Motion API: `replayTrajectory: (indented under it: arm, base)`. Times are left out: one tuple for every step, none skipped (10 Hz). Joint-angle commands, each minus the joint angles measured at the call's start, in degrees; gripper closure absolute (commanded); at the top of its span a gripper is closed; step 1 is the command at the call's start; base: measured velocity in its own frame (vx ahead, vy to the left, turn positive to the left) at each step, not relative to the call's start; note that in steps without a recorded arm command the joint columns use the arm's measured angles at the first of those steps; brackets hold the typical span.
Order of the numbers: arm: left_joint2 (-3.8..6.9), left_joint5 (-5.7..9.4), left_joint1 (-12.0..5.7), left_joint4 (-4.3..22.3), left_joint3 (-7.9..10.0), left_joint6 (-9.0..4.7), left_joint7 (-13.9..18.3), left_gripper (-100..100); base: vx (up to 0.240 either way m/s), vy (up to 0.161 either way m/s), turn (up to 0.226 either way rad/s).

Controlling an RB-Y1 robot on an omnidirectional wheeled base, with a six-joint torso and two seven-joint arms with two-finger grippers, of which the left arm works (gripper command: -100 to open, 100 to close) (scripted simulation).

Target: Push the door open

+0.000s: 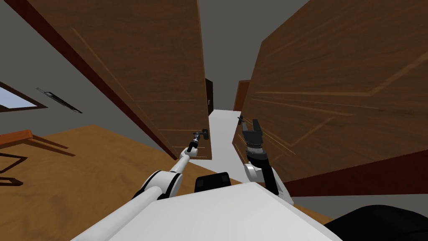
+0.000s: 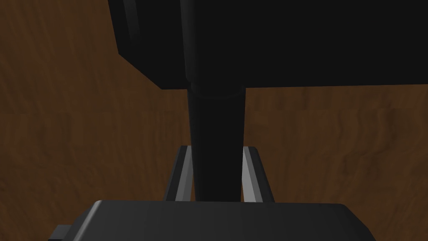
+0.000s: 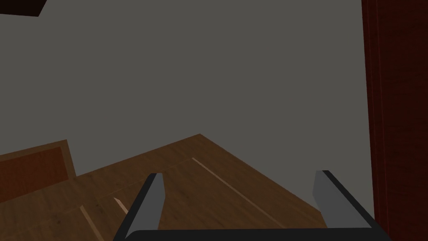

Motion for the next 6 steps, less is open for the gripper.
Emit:
replayTrajectory:
  arm:
    - [1.01,0.15,0.88,-2.1,0.66,0.71,-0.2,100]
    - [1.43,0.54,1.0,-2.1,1.78,0.71,-0.6,100]
    - [1.54,0.67,1.04,-2.0,2.15,0.71,-0.7,100]
    - [1.78,0.94,1.13,-2.0,2.9,0.72,-1.0,100]
    - [1.98,1.19,1.21,-2.0,3.62,0.72,-1.2,100]
    - [2.07,1.32,1.25,-1.9,3.99,0.72,-1.4,100]
  base:
    - [0.085,-0.095,0.047]
    - [0.151,-0.138,0.071]
    - [0.164,-0.17,0.091]
    - [0.148,-0.176,0.054]
    - [0.174,-0.173,0.088]
    - [0.151,-0.153,0.081]
